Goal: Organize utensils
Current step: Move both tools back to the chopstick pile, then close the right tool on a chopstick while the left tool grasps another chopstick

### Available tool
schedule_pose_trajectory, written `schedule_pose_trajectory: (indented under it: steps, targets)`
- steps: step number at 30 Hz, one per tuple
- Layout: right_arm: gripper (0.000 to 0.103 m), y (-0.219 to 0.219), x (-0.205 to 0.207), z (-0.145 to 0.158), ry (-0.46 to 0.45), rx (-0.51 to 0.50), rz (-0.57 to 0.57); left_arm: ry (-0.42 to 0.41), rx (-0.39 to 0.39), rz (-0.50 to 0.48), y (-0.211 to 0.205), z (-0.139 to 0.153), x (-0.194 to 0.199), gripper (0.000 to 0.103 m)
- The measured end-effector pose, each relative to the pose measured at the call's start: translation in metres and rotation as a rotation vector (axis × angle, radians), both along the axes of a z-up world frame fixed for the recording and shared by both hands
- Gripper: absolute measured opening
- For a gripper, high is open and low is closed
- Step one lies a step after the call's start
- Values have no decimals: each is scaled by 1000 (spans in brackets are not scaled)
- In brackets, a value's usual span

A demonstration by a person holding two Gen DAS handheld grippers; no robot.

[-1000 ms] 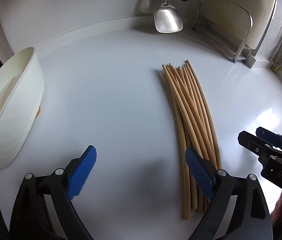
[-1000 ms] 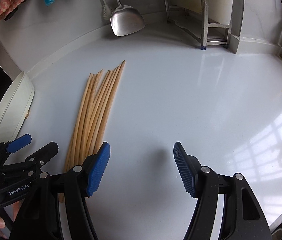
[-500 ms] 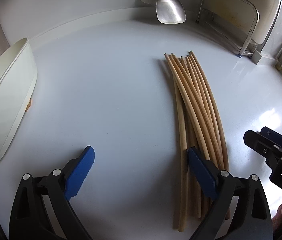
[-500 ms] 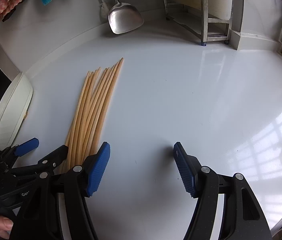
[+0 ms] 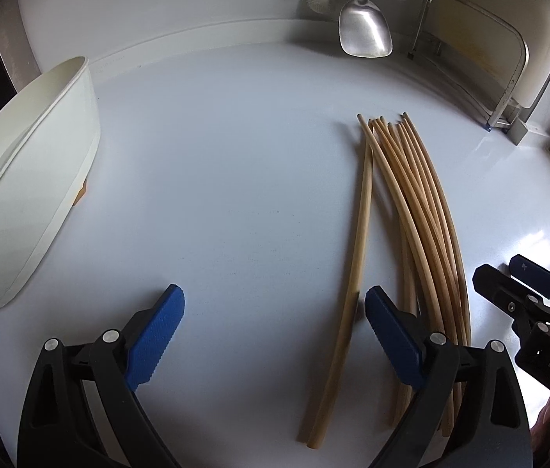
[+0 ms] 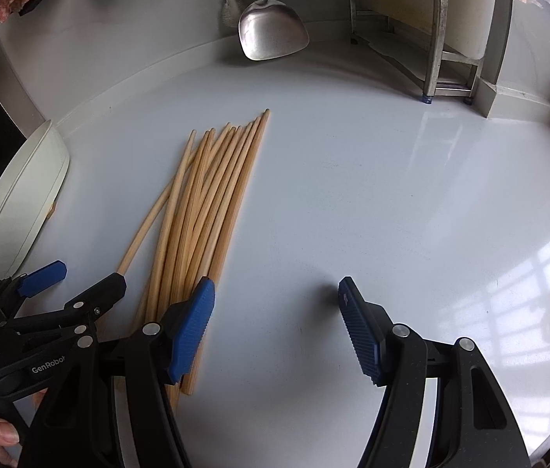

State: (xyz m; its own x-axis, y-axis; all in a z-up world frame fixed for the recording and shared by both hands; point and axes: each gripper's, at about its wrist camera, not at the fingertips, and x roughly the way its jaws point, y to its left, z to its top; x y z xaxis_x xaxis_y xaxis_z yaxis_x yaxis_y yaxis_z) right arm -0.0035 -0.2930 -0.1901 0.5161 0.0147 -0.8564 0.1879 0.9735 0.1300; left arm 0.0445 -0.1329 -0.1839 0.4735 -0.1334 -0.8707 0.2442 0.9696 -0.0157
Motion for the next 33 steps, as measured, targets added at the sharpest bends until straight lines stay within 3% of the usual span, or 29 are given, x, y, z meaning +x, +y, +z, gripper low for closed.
schedule_pose_trajectory:
  steps: [17,33]
  targets:
    - [63,11,7,0,15,-133,-6,-1,-6,-2,2,0,1,92]
    - [60,14,11,-6,15,-152,15,-11,10,1,1,-2,8,90]
